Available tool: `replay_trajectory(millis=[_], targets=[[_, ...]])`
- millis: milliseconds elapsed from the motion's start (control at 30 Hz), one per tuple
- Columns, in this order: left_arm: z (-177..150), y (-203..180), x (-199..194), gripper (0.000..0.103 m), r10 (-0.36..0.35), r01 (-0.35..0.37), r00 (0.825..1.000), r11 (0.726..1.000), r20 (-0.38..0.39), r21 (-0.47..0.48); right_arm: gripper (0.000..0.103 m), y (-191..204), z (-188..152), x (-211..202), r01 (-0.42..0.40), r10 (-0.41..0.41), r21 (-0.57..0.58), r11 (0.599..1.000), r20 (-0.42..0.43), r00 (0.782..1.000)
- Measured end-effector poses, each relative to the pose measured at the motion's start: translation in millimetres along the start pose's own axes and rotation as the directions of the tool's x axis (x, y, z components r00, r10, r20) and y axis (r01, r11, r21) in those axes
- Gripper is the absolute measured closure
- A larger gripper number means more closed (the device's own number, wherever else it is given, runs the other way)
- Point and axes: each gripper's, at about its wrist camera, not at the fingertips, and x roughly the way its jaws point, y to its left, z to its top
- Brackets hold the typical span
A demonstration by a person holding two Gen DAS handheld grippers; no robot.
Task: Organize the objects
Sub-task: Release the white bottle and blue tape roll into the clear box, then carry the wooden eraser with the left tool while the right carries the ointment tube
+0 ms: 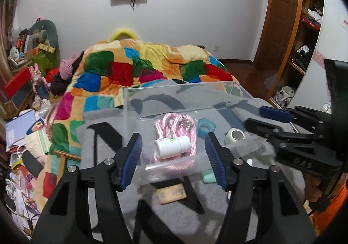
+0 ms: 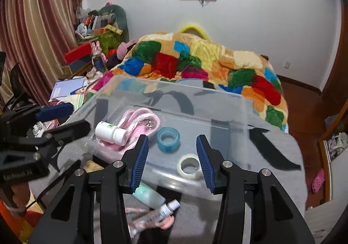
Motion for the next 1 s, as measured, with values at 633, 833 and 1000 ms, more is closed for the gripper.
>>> replay_trajectory(millis=[633,833,1000], targets=[[-70.6,7.8,38.9,0.034,0.016,-0.017,0.98,1.0,-0.197,-0.003,0.059,-8.7,-75.0,-8.4,-0.038,0.044,0.082,0.996,-0.076,0.996],[-71.4,6.3,55.3,0.034,-0.001,-0.004,0.972,1.0,-0.233,-0.02,0.069,-11.4,-71.0,14.1,-0.078,0.093,0.121,0.99,-0.12,0.988],[-70.0,1.3,59.5,0.046,0.017,-0.019,0.97,1.0,-0.241,-0.004,0.081,-13.2,-71.8,27.6,-0.123,0.146,0.149,0.981,-0.152,0.978]])
